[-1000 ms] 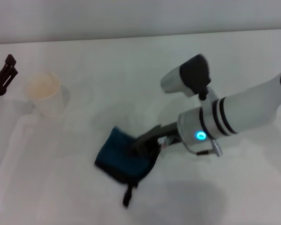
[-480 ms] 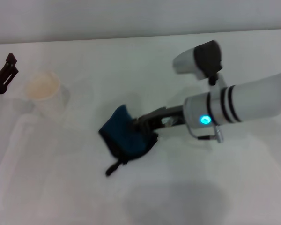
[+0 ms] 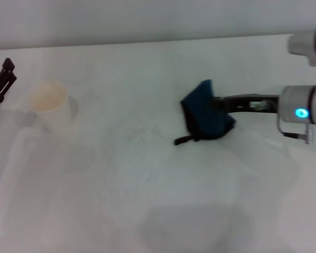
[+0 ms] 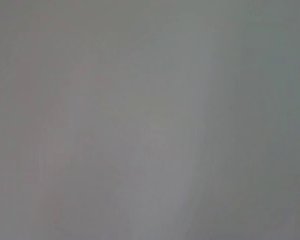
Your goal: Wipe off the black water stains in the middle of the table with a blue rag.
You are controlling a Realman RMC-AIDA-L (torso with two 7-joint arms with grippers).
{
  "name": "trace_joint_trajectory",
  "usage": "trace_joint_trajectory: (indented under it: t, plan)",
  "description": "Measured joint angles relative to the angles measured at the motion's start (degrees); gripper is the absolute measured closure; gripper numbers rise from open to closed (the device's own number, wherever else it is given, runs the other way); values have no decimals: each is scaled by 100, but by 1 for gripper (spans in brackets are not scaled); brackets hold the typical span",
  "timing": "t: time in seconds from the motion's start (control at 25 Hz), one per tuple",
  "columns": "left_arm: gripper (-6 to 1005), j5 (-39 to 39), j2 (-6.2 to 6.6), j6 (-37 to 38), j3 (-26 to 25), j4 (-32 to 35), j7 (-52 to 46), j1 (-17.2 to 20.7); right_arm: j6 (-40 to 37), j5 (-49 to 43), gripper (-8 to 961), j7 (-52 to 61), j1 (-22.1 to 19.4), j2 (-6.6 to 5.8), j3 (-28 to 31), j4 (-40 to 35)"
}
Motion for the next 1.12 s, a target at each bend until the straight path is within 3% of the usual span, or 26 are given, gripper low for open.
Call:
trace_joint_trajectory:
  t: [0.16,0.76,0.96,1.12]
  plan:
    - [111,-4,20,0,-3,5,0,-3,-8,-9,845,-58,-174,-12,284,40]
    - [112,-10,48,3,-2,13,0,-55,-49,-89,799,-667,-193,265,565,-12]
    - [111,-9,34,30,-3,15,0,-53,27,217,580,-937,-209,283,784,-51]
    - [111,-8,15,5,-48,12,0,-80,451,1235,393,-1332,-187,286,1234,140]
